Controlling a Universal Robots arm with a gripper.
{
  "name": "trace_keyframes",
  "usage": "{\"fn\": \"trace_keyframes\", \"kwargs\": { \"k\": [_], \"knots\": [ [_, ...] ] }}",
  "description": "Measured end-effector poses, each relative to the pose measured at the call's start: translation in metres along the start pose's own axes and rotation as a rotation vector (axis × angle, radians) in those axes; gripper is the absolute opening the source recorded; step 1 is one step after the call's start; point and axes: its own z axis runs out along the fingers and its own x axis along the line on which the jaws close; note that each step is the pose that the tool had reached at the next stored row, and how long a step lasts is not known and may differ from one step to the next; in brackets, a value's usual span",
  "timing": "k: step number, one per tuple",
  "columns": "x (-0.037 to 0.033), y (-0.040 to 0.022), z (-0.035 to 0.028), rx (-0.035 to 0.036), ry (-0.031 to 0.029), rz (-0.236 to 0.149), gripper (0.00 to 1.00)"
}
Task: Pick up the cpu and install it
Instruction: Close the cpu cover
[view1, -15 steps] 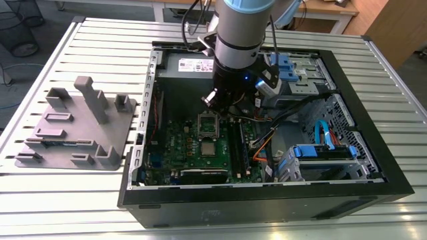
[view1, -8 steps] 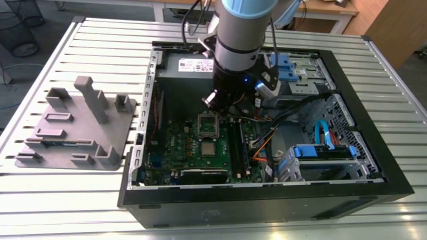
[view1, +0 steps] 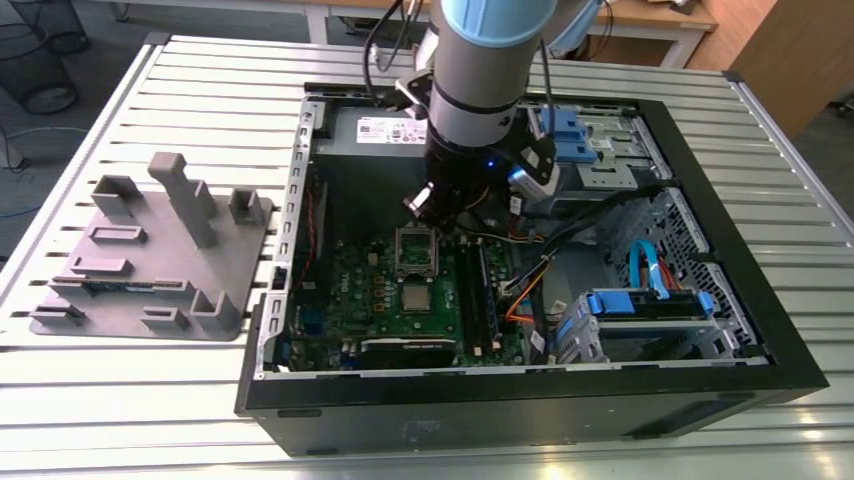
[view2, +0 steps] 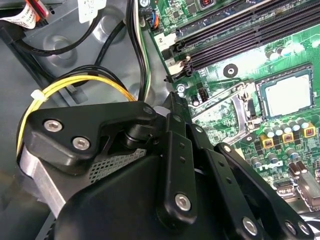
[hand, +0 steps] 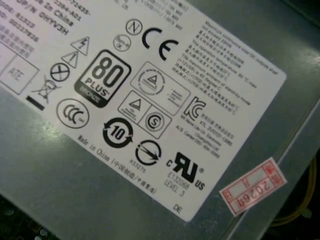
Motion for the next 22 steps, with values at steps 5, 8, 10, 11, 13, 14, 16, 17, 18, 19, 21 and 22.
{"fn": "trace_keyframes", "kwargs": {
  "k": [5,8,10,11,13,14,16,17,18,19,21,22],
  "knots": [
    [0.0021,0.0013,0.0004,-0.0002,-0.0003,-0.001,0.11],
    [0.0039,0.0022,0.0004,0.0,-0.0002,-0.002,0.11],
    [0.005,0.0026,0.0004,0.0003,0.0,-0.002,0.11],
    [0.0055,0.0028,0.0003,0.0004,0.0004,-0.003,0.11],
    [0.0064,0.0032,0.0002,0.0007,0.0006,-0.004,0.11],
    [0.0067,0.0032,-0.0001,0.0008,0.0004,-0.004,0.11],
    [0.007,0.0032,-0.001,0.001,0.0001,-0.005,0.11],
    [0.0071,0.0032,-0.0016,0.001,0.0001,-0.005,0.11],
    [0.0072,0.0031,-0.0021,0.0011,0.0001,-0.005,0.11],
    [0.0072,0.003,-0.0027,0.001,0.0001,-0.006,0.11],
    [0.0074,0.0027,-0.0041,0.001,0.0001,-0.006,0.11],
    [0.0075,0.0026,-0.0047,0.001,0.0001,-0.006,0.11]
  ]
}}
